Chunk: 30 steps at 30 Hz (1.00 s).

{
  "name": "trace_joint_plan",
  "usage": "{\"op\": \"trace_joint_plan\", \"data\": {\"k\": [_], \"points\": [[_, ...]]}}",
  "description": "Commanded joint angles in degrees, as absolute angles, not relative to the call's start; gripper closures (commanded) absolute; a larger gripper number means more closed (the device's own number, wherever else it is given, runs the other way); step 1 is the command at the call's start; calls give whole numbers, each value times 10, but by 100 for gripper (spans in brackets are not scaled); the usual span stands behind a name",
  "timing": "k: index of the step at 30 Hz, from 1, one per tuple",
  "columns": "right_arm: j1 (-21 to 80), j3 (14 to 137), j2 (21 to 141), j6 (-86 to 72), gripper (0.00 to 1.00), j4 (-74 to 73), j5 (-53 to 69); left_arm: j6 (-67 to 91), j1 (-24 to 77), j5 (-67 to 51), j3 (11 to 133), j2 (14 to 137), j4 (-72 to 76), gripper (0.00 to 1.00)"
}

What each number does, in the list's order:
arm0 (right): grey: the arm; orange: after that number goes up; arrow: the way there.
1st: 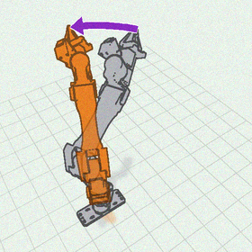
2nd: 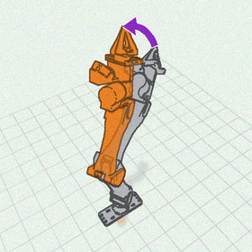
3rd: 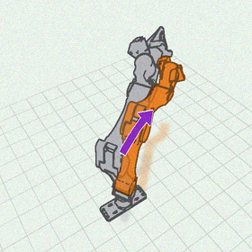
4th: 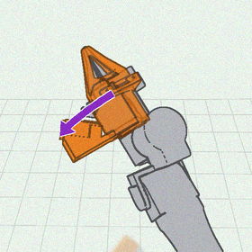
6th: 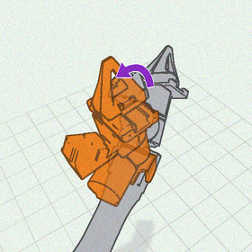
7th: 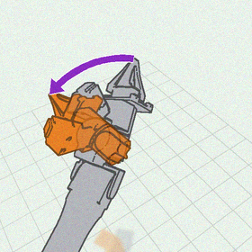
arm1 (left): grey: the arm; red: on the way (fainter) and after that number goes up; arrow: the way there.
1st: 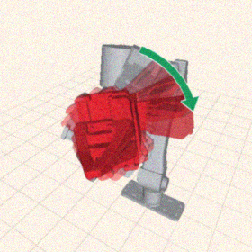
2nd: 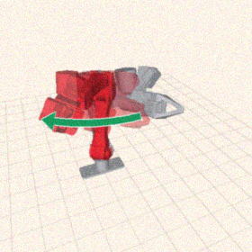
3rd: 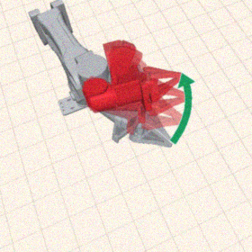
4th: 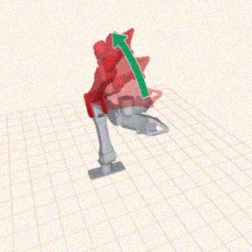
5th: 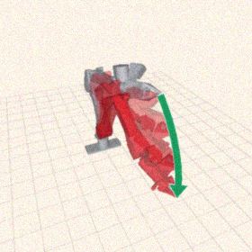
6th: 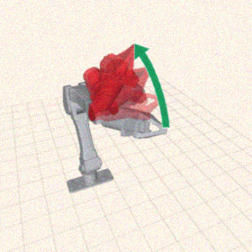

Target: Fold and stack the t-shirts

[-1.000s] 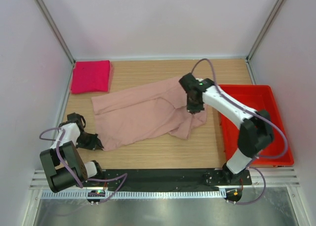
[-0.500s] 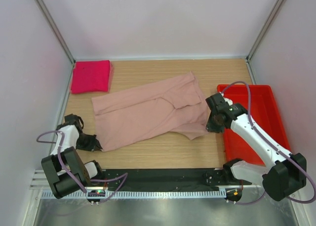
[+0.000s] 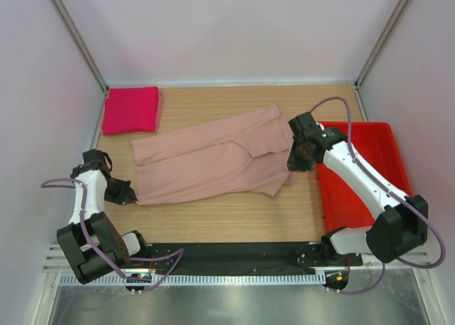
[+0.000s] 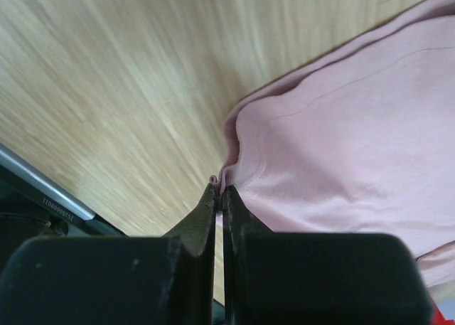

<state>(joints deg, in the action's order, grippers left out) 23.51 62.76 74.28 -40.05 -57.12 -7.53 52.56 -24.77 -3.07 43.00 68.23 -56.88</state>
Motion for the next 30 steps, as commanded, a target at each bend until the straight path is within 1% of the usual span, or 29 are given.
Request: {"op": "trace_joint_plan", "data": {"k": [1,4,9,14,18,24,30], "points": [[229,728,800,-358,99,-555,-102,486,-252,-35,466,699,-564,100],[221,786,844,-333,99,-556,-119,469,-250,-53,491,719,-551,100],[201,878,903,-313,99,-550,-106,457,-223,-68,537,758,-534,100],[188,965,982,-290,99,-551,-85,459,-204,-81,581,824,-519,99],[174,1021,1025,-277,99,-551,-70,454,-187,-81,625,874,-522,100],[160,1130,1105,-262,99,-558,-34,453,-185,-80,680,931,-524,100],[155,1208,1189,-248,99,-562,-7,452,-185,-73,712,975,-532,100]]}}
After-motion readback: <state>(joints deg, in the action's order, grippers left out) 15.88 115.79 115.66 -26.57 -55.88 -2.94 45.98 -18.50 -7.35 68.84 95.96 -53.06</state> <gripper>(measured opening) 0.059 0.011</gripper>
